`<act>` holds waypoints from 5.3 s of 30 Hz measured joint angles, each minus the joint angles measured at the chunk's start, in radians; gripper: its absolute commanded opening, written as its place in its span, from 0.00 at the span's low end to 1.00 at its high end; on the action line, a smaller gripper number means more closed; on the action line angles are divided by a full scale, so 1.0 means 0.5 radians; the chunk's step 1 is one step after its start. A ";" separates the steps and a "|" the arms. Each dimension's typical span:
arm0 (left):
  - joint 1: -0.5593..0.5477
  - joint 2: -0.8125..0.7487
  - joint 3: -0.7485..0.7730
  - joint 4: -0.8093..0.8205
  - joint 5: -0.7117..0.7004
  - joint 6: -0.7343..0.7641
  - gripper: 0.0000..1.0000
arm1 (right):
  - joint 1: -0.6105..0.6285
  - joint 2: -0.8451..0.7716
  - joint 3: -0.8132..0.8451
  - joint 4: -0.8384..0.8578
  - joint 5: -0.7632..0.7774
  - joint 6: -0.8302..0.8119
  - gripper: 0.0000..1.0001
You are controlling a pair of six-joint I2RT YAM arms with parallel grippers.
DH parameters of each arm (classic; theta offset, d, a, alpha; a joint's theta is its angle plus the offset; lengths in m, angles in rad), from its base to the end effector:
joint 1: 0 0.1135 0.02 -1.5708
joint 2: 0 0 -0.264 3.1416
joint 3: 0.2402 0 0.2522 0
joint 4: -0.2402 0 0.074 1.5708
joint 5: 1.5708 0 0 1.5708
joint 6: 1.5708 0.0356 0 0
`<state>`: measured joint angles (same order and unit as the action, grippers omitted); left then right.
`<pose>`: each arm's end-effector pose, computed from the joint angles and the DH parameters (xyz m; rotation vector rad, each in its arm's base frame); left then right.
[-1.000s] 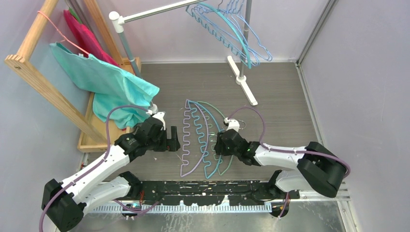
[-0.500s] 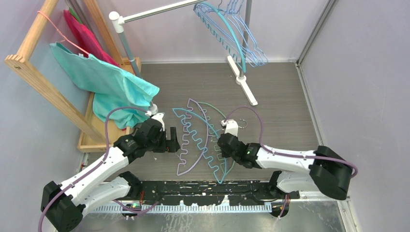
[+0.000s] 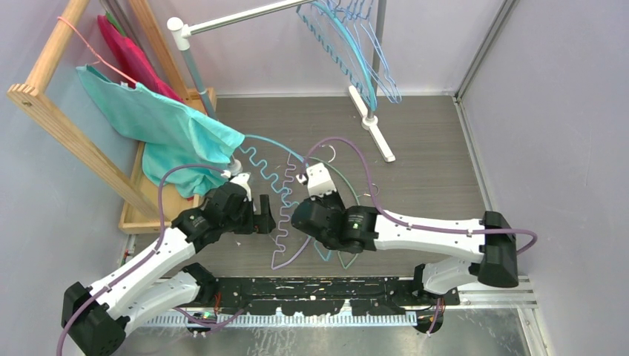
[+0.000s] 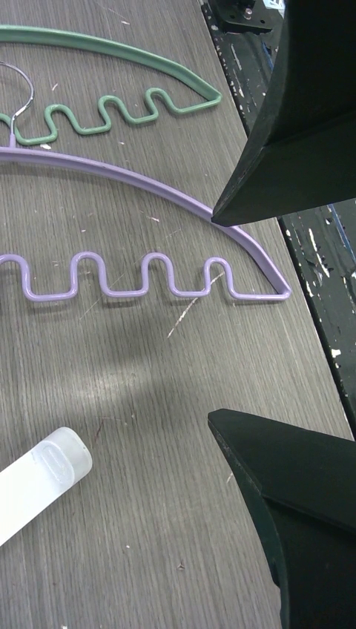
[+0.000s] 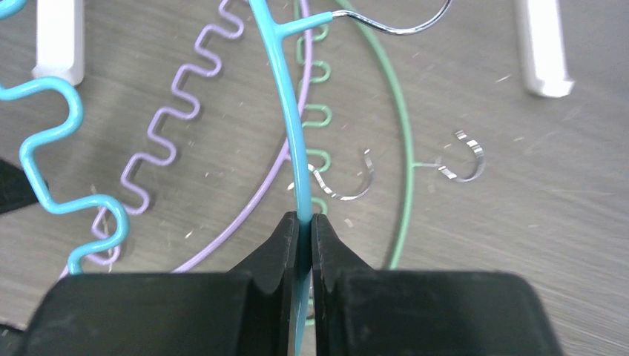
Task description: Organize the hangers
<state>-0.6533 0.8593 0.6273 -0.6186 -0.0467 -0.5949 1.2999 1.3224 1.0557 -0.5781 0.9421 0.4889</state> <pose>0.1376 -0.1033 0.2332 0.0507 2.4848 -0.4997 0.1001 0.2527 0.2917 -0.4312 1.9801 -0.0450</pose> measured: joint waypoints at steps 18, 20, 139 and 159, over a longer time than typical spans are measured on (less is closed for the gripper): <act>0.000 -0.090 -0.060 -0.006 0.037 -0.035 0.98 | -0.413 0.285 0.737 0.934 0.546 -1.568 0.01; 0.000 -0.090 -0.060 -0.007 0.037 -0.035 0.98 | -0.478 0.382 0.869 1.050 0.515 -1.701 0.01; 0.000 0.319 -0.102 0.176 -0.072 -0.049 0.98 | -0.395 0.476 -0.505 0.870 -1.006 0.647 0.46; 0.000 0.287 -0.153 0.136 -0.081 -0.046 0.98 | -0.394 0.742 -0.426 0.935 -0.787 0.690 0.01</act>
<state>-0.6533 1.0027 0.5510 -0.5507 -0.0872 -0.6178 1.1027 1.6936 0.8429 -0.1108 0.5484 0.8337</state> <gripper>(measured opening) 0.979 0.064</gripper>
